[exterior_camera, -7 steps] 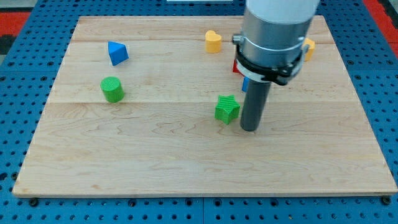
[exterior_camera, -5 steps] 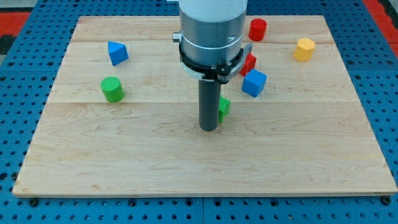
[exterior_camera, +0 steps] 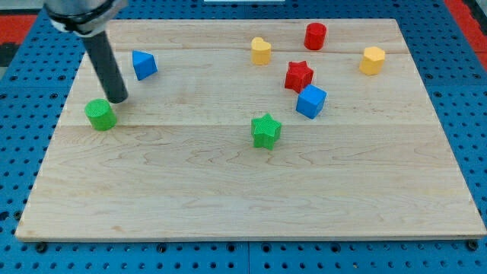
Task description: Place the green circle and triangle left to the green star
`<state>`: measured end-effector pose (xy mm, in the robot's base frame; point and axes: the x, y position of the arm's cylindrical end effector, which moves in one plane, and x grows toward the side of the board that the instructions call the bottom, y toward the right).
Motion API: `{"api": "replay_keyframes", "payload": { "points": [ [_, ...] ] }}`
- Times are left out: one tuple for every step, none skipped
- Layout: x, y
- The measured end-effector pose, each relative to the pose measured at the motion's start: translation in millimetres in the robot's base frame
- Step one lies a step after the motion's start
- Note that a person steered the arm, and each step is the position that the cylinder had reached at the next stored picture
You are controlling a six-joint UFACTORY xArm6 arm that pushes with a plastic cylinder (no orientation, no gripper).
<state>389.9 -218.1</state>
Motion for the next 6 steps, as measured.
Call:
{"api": "replay_keyframes", "payload": {
  "points": [
    [19.6,-43.3],
    [30.0,-76.6],
    [48.8,-15.6],
    [51.3,32.1],
    [17.2,9.7],
    [11.9,42.0]
  ]
}}
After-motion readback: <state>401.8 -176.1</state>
